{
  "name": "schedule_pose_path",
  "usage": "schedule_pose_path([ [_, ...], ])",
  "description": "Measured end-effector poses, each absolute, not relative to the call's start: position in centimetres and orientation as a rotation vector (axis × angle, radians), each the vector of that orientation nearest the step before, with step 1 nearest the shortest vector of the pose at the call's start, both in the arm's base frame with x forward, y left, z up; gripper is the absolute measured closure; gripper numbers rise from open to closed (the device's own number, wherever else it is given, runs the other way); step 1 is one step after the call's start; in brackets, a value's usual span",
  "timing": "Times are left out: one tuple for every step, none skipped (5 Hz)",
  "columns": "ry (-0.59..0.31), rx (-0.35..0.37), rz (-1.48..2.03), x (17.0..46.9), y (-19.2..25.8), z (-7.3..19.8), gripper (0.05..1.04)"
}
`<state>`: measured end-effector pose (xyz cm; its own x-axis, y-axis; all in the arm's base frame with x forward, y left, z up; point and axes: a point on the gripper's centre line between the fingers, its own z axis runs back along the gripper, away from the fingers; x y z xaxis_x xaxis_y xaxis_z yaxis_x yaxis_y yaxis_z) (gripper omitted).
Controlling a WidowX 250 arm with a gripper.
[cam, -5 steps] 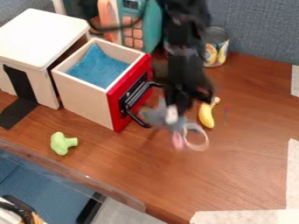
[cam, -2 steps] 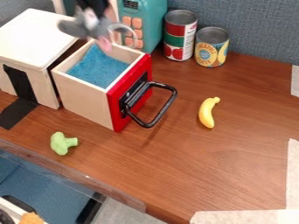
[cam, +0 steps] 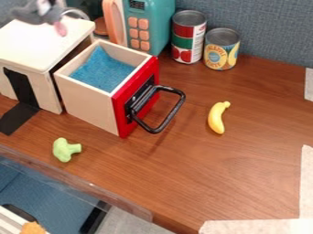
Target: Put the stuffed toy on the top of the drawer
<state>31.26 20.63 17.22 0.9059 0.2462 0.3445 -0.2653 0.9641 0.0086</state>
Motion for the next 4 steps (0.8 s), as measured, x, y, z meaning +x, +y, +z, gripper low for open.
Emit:
schedule_pose_path([
  [-0.281, 0.054, 0.292, 31.8, 25.2, 14.7, 0.974],
  [-0.224, 0.074, 0.285, 31.3, 26.2, 13.2, 0.95],
  [-0.199, 0.049, 0.286, 31.3, 26.2, 12.6, 0.726],
  [-0.2, 0.014, 0.262, 31.3, 25.6, 13.2, 0.421],
])
